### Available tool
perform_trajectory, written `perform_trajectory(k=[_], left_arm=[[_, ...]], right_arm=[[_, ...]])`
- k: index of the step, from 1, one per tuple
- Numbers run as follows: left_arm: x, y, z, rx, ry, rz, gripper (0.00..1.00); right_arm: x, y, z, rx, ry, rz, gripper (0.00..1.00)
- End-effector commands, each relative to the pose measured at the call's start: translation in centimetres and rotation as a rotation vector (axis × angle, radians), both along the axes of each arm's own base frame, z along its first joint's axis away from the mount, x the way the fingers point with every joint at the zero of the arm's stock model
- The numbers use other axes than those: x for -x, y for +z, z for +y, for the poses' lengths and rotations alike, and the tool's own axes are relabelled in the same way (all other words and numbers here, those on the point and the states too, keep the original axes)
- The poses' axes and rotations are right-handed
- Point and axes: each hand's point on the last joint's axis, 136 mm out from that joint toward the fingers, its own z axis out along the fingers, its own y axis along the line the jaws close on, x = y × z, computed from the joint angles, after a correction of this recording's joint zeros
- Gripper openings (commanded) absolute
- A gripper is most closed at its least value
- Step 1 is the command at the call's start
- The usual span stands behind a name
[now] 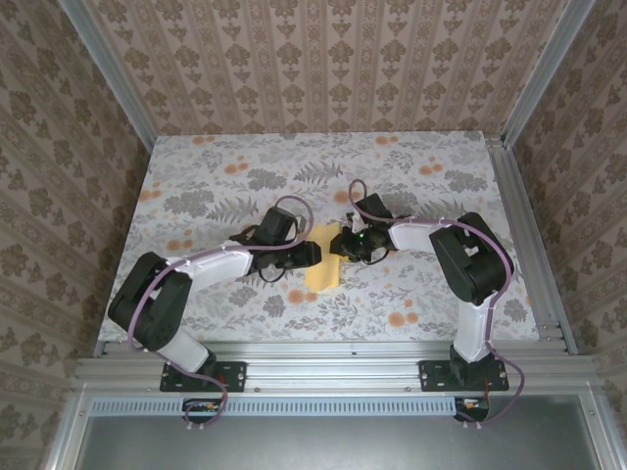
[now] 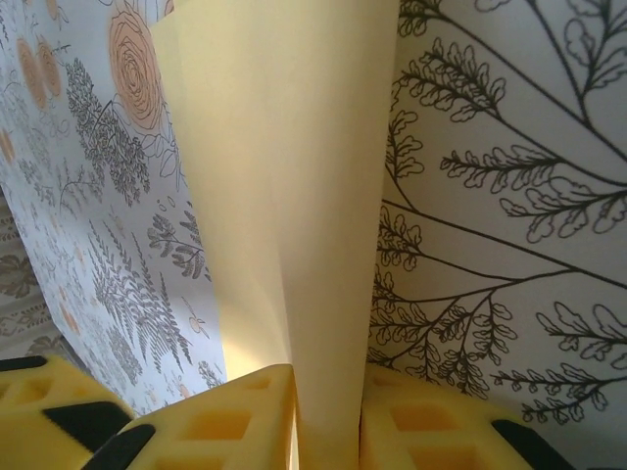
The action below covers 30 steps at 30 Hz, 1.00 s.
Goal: Fold a paper plane with a square sheet of paper (pick it up from the middle)
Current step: Hold the square sheet of paper at the center of the table.
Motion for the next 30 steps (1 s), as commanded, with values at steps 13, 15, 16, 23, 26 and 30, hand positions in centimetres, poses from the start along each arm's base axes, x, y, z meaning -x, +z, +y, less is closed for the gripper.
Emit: perform_trajectory(k=[13,15,16,23,26,30], left_arm=[[0.2,-3.3,-1.3,-0.065,-0.028,0.026,0.32],[0.3,-3.7,-1.3,-0.081,-0.033,0.032,0.30],[0.3,-3.9,-1.3,-0.088,-0.035,0.036,0.29],[0.5,-4.6,-0.9,-0.133,-0.048,0.047,0.28],[0.6,-4.6,-0.8,-0.137,-0.049,0.046,0.27],[0.4,-4.3,-1.0,-0.127,-0.050,0.039,0.27]], right_arm=[[0.2,-0.1,-0.5,-0.008,-0.021,0.002,0.28],[0.1,0.1,-0.5,-0.006,-0.019,-0.004,0.29],[0.1,0.2,-0.6,-0.002,-0.018,-0.006,0.30],[0.0,1.5,-1.9,0.089,0.005,-0.047,0.40],[-0.2,2.1,-3.0,0.173,0.025,-0.073,0.46],[-0.6,2.0,-3.5,0.229,0.053,-0.086,0.51]])
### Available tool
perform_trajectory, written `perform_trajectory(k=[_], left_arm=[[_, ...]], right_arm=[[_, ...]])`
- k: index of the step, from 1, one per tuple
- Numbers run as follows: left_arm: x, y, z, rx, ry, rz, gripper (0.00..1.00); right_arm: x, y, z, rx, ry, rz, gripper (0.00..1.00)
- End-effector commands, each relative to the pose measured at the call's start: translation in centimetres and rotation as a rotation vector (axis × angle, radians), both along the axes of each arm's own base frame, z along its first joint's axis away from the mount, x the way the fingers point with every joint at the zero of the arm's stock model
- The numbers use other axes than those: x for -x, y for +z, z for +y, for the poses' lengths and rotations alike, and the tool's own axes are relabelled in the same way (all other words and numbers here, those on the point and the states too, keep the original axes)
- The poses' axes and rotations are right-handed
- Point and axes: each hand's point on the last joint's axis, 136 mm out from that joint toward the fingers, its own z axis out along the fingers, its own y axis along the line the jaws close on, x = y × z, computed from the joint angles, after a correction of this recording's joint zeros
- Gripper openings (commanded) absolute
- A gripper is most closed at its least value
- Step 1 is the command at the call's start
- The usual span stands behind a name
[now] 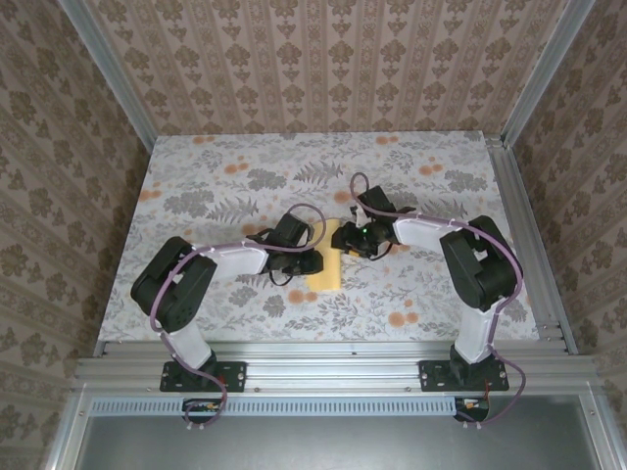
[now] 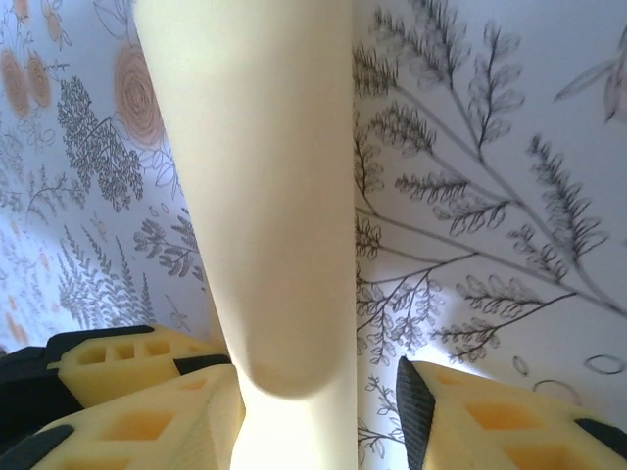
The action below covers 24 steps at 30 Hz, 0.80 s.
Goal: Fold a paper plane with a square sheet of paper (pick it up from the middle)
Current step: Hold the square sheet of paper at the center of the table, then fold the square sheet of paper in half at the center of the table.
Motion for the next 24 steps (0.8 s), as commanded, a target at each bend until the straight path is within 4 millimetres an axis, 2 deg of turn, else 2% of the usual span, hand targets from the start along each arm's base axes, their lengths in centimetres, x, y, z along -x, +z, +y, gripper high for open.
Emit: perform_trajectory(k=[1,7,13,19,24], left_arm=[[0.0,0.1,-0.2,-0.024,-0.022,-0.006,0.27],[-0.2,1.1,-0.6,0.001,-0.025,-0.024,0.27],[-0.4,1.9,-1.2,0.031,-0.033,-0.032,0.27],[-0.5,2.7,-1.4,0.049,-0.036,-0.048,0.28],[-0.7,3.7,-1.6,0.078,-0.034,-0.063,0.28]], right_arm=[[0.0,0.0,-1.3,0.092,0.031,-0.008,0.52],[-1.3,-0.2,-0.4,0.095,0.046,-0.014,0.53],[-1.9,-0.7,0.5,0.094,0.052,-0.016,0.55],[-2.4,-1.4,0.6,0.122,0.045,-0.012,0.55],[-2.3,-2.0,0.4,0.150,0.043,-0.001,0.46]])
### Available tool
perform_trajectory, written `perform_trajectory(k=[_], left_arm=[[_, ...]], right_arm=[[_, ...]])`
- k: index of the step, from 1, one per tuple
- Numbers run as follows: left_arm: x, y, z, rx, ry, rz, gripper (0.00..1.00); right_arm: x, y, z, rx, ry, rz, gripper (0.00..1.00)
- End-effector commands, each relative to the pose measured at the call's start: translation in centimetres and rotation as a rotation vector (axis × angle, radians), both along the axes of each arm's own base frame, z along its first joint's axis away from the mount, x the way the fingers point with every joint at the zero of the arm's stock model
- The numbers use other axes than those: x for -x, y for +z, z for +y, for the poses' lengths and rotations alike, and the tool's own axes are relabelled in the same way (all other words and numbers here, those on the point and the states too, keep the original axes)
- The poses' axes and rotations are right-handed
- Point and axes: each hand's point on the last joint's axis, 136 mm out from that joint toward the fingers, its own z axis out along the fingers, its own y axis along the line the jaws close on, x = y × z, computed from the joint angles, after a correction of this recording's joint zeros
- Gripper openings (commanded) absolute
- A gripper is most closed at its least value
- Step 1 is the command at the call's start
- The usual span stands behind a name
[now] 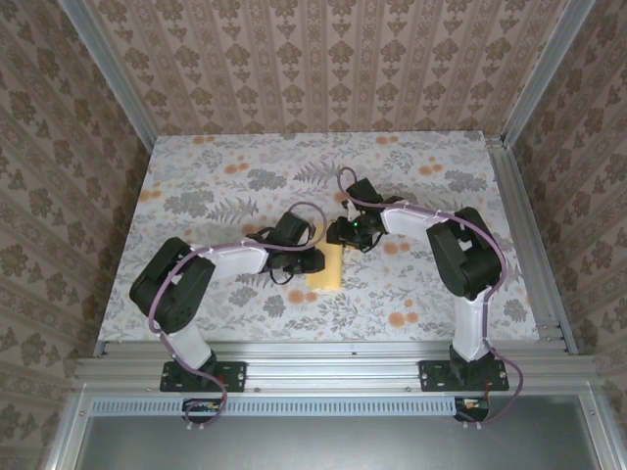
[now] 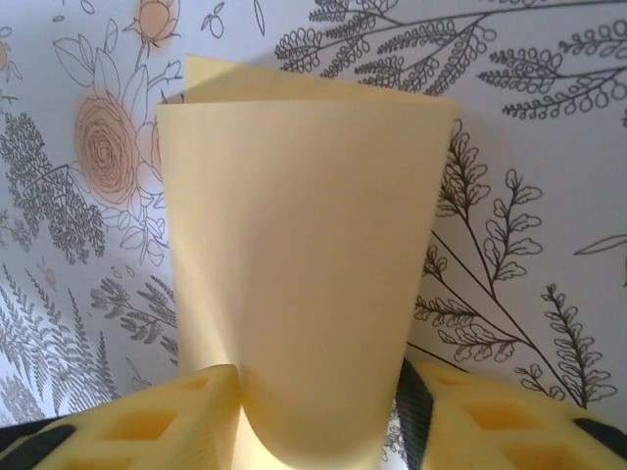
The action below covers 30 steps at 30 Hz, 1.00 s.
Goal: Fold a paper plane with a square sheet of paper (pick it up from the middle)
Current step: Fold the square sheet of paper in half at the center of the table.
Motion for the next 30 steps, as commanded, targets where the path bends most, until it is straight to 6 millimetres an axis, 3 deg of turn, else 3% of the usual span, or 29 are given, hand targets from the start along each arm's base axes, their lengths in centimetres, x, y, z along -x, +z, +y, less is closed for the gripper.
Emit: perform_trajectory(k=[1,9,13,19,30], left_arm=[[-0.7,3.2,-1.2,0.066,-0.023,-0.060,0.28],[-1.4,6.7,0.1,0.097,0.009,-0.116,0.29],[-1.7,7.4,1.2,0.092,0.028,-0.125,0.29],[-1.3,5.9,2.5,0.067,0.061,-0.094,0.29],[0.3,3.2,2.0,0.076,0.064,-0.036,0.29]], right_arm=[[0.2,-0.7,-0.5,0.051,-0.001,0.020,0.44],[0.4,-0.8,-0.8,0.053,-0.017,0.026,0.38],[0.4,-0.7,-0.8,0.032,-0.050,0.029,0.38],[0.3,-0.5,-0.9,0.009,-0.095,0.034,0.39],[0.4,-0.7,-1.2,-0.007,-0.159,0.041,0.40]])
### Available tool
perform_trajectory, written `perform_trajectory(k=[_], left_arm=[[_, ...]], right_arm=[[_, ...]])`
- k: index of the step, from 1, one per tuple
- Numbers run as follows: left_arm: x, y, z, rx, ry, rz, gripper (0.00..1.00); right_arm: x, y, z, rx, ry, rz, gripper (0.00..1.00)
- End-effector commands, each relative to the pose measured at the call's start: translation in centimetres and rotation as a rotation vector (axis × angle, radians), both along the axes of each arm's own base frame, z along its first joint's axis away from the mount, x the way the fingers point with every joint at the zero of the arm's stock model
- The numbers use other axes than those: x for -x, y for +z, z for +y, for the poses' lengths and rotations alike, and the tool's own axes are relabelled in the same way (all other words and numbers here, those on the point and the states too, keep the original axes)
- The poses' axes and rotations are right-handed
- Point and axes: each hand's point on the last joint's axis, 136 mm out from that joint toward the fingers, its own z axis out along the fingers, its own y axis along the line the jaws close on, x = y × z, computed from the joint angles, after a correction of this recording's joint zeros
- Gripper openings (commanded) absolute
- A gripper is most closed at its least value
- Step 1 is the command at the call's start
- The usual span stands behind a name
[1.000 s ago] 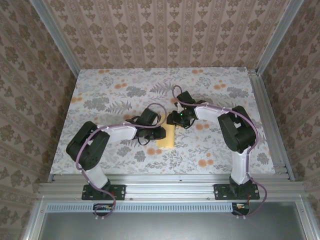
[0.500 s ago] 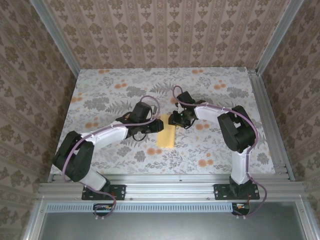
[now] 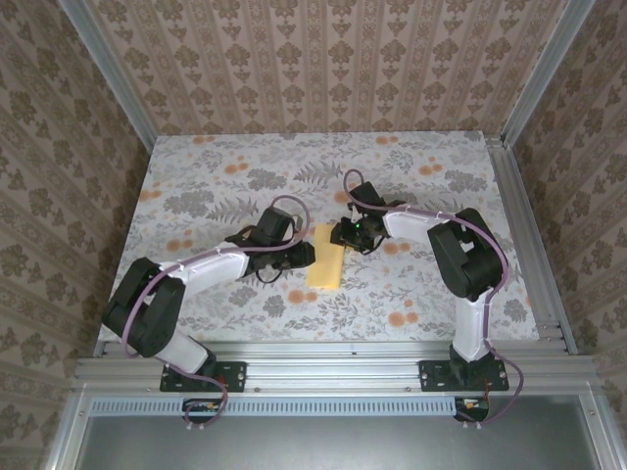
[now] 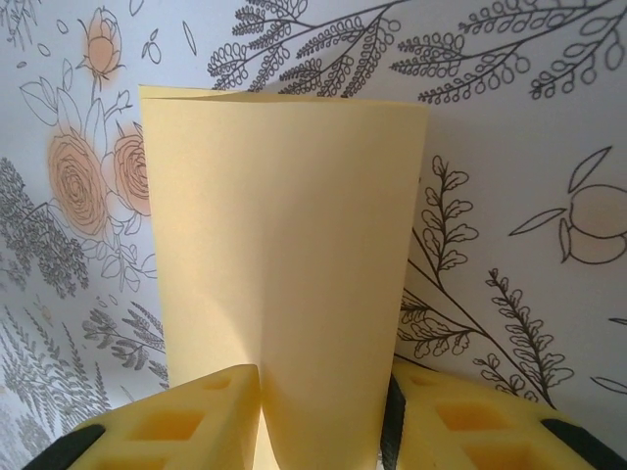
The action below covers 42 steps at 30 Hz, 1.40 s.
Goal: Fold a paper plane with a square sheet of paper (pick it up from the middle)
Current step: Fold the square sheet of paper in half at the center of the table, then hold the square sheet of paper at the center of the table.
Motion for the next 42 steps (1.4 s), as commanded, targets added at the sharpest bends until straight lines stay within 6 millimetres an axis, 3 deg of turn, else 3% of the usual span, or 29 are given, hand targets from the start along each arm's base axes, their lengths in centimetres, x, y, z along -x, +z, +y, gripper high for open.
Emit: perform_trajectory(k=[1,10,42], left_arm=[[0.5,-1.0,-0.3,0.018,0.013,0.024,0.29],[0.7,-2.1,-0.9,0.001,0.000,0.047,0.29],[0.3,-1.3,-1.3,0.006,-0.006,0.031,0.29]], right_arm=[[0.3,0.0,-0.7,0.016,-0.045,0.011,0.40],[0.6,-0.5,-1.0,0.023,-0.059,0.022,0.40],[1.1,-1.2,-1.4,0.112,-0.084,0.037,0.46]])
